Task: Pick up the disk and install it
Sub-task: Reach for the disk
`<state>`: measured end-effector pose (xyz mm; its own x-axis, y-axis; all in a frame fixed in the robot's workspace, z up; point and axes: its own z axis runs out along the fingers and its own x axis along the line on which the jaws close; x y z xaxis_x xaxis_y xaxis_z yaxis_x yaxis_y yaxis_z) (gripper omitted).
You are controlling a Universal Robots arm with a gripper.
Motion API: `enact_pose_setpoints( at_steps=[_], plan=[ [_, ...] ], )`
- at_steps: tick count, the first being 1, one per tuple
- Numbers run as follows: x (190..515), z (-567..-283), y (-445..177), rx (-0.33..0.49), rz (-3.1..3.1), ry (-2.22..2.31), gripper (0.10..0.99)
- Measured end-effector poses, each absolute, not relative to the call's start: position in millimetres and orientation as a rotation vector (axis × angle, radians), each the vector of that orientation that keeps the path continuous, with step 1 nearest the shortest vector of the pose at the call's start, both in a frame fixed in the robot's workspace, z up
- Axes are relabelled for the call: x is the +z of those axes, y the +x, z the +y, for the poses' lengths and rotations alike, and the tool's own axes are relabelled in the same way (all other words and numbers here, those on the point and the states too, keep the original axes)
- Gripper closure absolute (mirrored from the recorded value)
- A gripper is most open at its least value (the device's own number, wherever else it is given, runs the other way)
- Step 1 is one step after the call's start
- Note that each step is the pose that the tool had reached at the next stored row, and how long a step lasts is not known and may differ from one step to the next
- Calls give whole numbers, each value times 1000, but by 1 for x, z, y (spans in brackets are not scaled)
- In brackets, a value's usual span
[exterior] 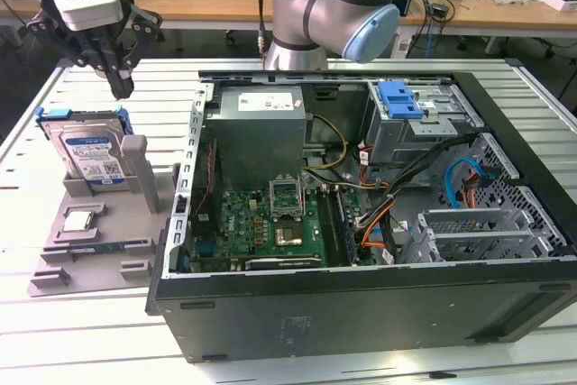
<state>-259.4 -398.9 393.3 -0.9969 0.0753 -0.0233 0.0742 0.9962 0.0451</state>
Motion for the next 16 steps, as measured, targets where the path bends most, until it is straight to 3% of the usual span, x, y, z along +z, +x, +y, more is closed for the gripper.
enact_pose_setpoints(
  at_steps=[16],
  plan=[
    [393,-399,-289,69,3114,116,980]
  ],
)
